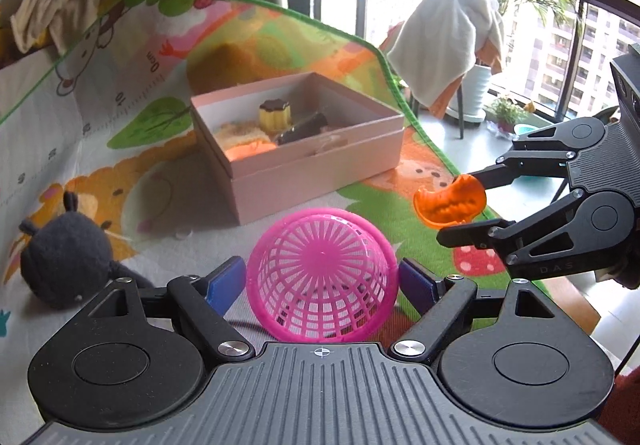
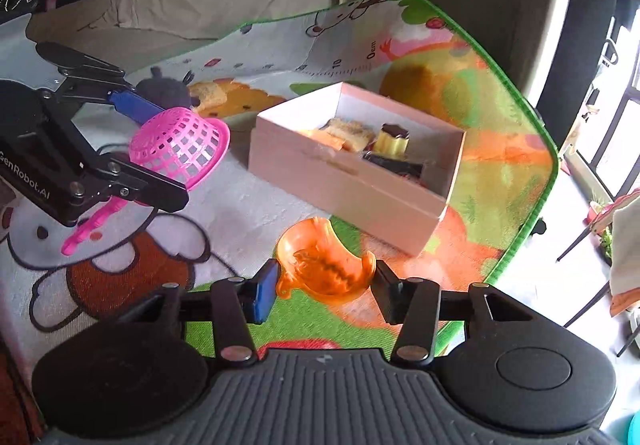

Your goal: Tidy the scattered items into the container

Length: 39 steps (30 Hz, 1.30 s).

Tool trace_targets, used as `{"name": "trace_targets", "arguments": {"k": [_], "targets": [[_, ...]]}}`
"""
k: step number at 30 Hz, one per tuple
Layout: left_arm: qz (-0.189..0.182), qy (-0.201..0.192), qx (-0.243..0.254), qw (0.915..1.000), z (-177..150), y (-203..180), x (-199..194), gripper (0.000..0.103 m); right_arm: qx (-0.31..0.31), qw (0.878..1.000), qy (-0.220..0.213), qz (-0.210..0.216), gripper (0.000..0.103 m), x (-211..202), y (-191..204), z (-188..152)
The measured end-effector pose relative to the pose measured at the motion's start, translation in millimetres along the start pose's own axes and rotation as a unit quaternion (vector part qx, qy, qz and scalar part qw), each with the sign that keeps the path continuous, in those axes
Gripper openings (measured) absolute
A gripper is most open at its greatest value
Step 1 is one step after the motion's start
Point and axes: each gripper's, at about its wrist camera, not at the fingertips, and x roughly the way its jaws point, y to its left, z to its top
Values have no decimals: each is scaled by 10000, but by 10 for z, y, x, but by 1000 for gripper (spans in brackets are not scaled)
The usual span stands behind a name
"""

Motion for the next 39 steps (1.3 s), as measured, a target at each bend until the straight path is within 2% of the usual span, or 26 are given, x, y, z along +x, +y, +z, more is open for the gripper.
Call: {"name": "trace_targets", "arguments": {"k": [3, 6, 10, 14, 15, 16, 17, 20, 22, 27, 30, 35, 39], "targets": [[21, -357, 398, 9986, 359, -32, 50, 88, 386, 9983, -410, -159, 49, -45, -326, 271], [74, -723, 544, 9959, 773, 24, 200, 88, 969, 9919, -802, -172, 49, 27, -740, 594], [90, -1000, 397, 9942, 1163, 189, 511, 88, 1531, 9834, -976, 29, 49, 313, -1209, 1007], [179, -1149, 111, 9932, 1469, 401, 899, 88, 1807, 9793, -906, 77, 50, 807, -1507, 1352], [182, -1167, 58, 9930, 1522, 466, 1012, 90, 1870, 9786, -854, 95, 58, 941, -1558, 1400], [153, -1138, 0, 9934, 1555, 529, 1121, 96, 1957, 9773, -809, 72, 72, 1055, -1598, 1421], [127, -1075, -74, 9941, 1570, 584, 1216, 96, 2037, 9759, -785, 2, 76, 1158, -1622, 1426], [332, -715, -287, 9965, 1515, 713, 1424, 97, 2076, 9762, -622, -84, 78, 1345, -1589, 1338], [542, -497, -328, 9968, 1394, 750, 1474, 99, 2031, 9777, -520, -142, 83, 1411, -1526, 1258], [653, -187, -383, 9970, 1107, 828, 1440, 99, 1922, 9810, -204, -184, 86, 1472, -1284, 1161], [641, -176, -467, 9967, 981, 871, 1297, 100, 1774, 9839, -156, -176, 87, 1395, -1086, 1165], [728, -271, -638, 9949, 769, 956, 925, 101, 1273, 9913, -330, -98, 91, 1206, -650, 1293], [928, -509, -1037, 9890, 341, 1027, 466, 102, 666, 9963, -525, 159, 98, 1085, -189, 1437]]}}
